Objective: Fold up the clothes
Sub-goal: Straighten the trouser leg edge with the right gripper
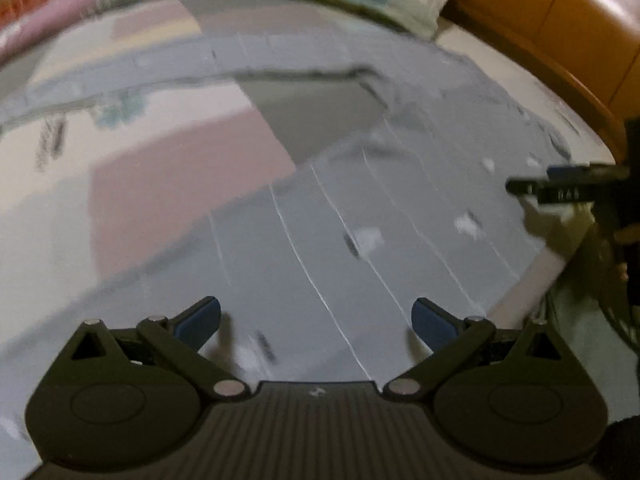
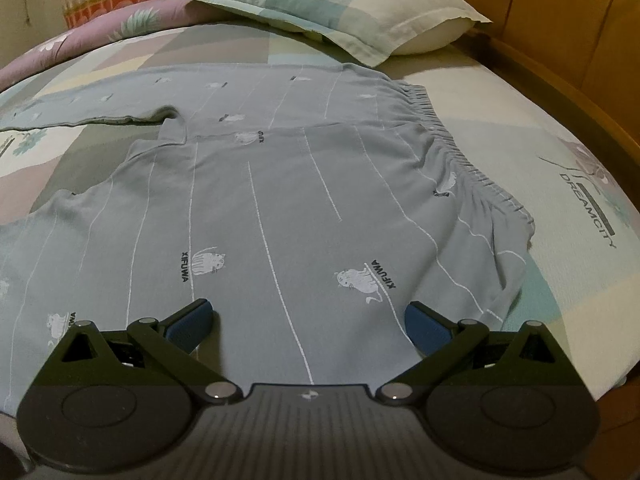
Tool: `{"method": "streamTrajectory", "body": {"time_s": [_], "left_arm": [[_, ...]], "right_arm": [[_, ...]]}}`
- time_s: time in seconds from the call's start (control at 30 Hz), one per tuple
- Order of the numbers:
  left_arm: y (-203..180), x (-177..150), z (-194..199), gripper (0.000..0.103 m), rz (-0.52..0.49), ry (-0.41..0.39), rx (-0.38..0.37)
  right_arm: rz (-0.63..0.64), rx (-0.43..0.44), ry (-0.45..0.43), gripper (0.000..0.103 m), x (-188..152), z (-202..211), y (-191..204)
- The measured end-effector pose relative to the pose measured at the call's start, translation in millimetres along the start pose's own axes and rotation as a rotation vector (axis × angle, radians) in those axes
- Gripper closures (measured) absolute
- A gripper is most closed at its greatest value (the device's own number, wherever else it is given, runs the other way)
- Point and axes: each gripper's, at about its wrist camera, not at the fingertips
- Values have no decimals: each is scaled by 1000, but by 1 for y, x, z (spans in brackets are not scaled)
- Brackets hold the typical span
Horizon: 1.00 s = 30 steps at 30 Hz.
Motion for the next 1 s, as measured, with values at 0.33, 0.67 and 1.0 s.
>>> {"method": "streamTrajectory", "body": {"time_s": [0.33, 0.67, 1.0], "left_arm": [[35, 9, 31, 2, 36, -60, 39], [181, 141, 66, 2, 118, -193, 172], [354, 254, -3, 2, 342, -330, 130]], "right_arm": [[6, -71, 36, 0, 13, 8, 10], [52, 95, -106, 0, 62, 35, 49], [226, 147, -190, 0, 98, -7, 124]]}}
Point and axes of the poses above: each gripper's, at about its wrist camera, not at the fingertips, and z roughly against the way its jaws point, y to its left, x to its top, and after that the axes turned 5 degrees about -x, right-handed
